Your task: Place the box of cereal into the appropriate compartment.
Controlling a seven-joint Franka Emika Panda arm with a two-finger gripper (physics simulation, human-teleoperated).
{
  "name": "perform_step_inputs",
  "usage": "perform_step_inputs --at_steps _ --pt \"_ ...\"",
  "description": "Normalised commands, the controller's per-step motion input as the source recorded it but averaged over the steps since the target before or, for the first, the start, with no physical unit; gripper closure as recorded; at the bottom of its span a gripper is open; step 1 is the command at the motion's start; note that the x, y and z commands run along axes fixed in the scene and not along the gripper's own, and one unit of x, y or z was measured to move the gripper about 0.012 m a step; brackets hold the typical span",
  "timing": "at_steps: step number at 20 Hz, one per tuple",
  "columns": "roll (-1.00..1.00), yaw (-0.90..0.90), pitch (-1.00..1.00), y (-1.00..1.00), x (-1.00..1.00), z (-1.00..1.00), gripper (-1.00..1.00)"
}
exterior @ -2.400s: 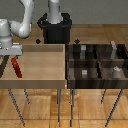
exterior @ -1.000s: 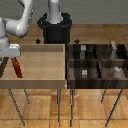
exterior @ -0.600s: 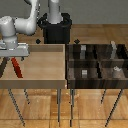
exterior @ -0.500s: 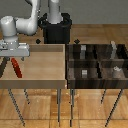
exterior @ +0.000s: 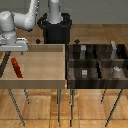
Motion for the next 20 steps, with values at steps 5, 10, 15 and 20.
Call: perform_step_inputs --at_steps 5,10,15,20 --pt "0.0 0.0 0.0 -0.2 0.0 0.0 -1.0" --pt "0.0 0.0 0.0 0.0 0.0 -0.6 -1.0" --pt "0.0 0.0 0.0 -0.2 0.0 -0.4 -1.0" --pt "0.0 0.0 0.0 0.0 0.0 -0.4 -1.0"
